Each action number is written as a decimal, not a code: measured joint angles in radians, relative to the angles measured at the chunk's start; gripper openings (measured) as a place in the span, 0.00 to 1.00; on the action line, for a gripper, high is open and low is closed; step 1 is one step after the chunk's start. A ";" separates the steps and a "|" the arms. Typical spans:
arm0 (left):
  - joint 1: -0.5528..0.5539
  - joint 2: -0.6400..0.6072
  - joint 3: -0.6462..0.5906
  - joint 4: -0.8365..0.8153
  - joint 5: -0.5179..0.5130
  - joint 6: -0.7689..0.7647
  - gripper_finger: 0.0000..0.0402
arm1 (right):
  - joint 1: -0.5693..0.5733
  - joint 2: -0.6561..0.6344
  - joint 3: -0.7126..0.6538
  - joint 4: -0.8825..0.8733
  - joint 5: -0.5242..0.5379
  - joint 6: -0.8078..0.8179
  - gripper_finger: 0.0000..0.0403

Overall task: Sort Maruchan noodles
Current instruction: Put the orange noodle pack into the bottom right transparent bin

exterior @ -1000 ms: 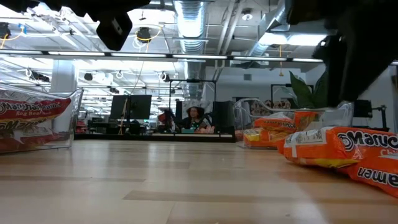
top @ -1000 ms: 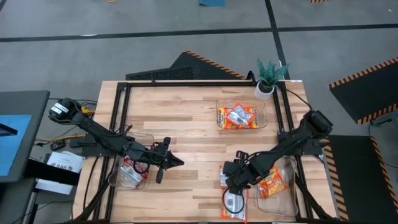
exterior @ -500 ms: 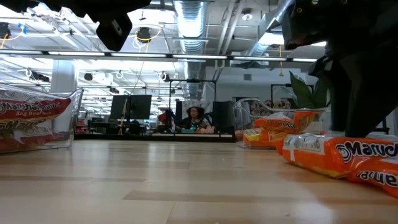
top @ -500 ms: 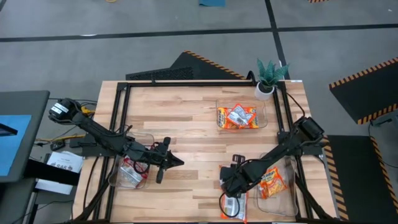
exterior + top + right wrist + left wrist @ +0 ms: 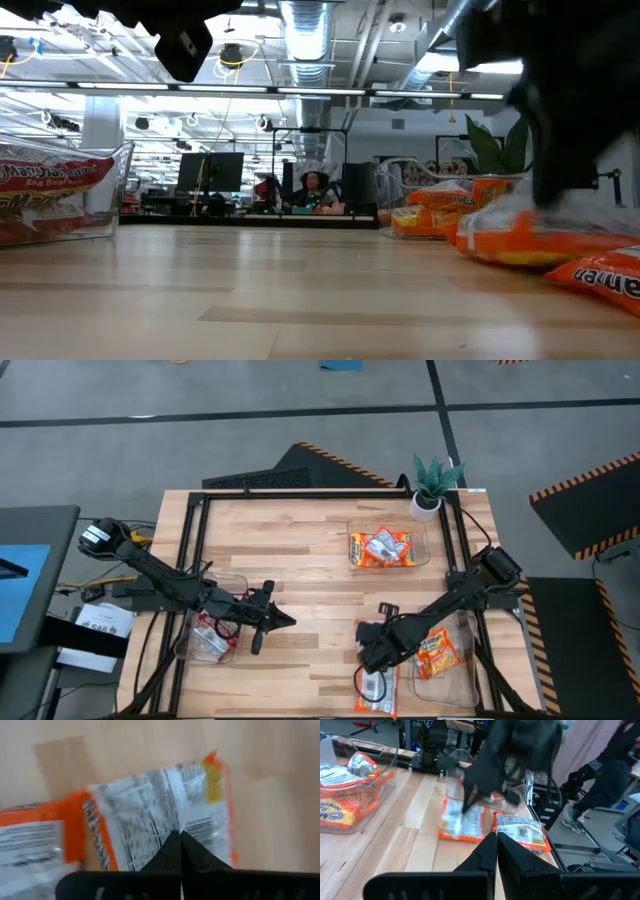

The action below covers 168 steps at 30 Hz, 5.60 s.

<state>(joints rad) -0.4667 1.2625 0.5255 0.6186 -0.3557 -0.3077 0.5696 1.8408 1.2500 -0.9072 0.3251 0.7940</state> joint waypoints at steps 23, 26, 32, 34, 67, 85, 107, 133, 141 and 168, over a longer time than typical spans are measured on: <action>0.000 0.000 0.000 -0.003 -0.025 0.003 0.00 | 0.187 -0.408 0.111 -0.344 -0.053 0.245 0.02; 0.000 0.000 0.000 -0.003 -0.026 0.003 0.00 | 0.240 -0.432 0.128 -0.424 -0.120 0.393 0.02; 0.000 0.000 0.000 -0.003 -0.026 0.002 0.00 | 0.346 -0.393 0.124 -0.553 -0.240 0.628 0.02; 0.000 0.000 0.000 -0.003 -0.026 0.002 0.00 | 0.374 -0.367 0.116 -0.570 -0.272 0.688 0.03; 0.000 0.000 0.000 -0.012 -0.026 -0.003 0.00 | 0.233 0.101 0.257 0.071 -0.112 0.313 0.53; 0.000 0.000 0.000 -0.029 -0.026 -0.012 0.00 | 0.240 0.296 0.491 -0.159 -0.166 0.223 0.50; 0.000 0.000 0.000 -0.037 -0.025 -0.013 0.00 | 0.207 0.392 0.484 -0.160 -0.242 0.176 0.30; 0.000 0.000 0.000 -0.044 -0.025 -0.013 0.00 | 0.194 0.221 0.576 -0.446 0.126 0.242 0.02; 0.000 0.000 0.000 -0.044 -0.025 -0.012 0.00 | 0.251 0.067 0.558 -0.667 0.167 0.402 0.02; 0.000 0.000 0.000 -0.045 -0.027 -0.019 0.00 | 0.465 -0.042 0.276 -0.663 -0.344 0.524 0.07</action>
<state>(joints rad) -0.4671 1.2625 0.5259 0.5739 -0.3827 -0.3267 1.0344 1.7992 1.5263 -1.5707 -0.0190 1.3184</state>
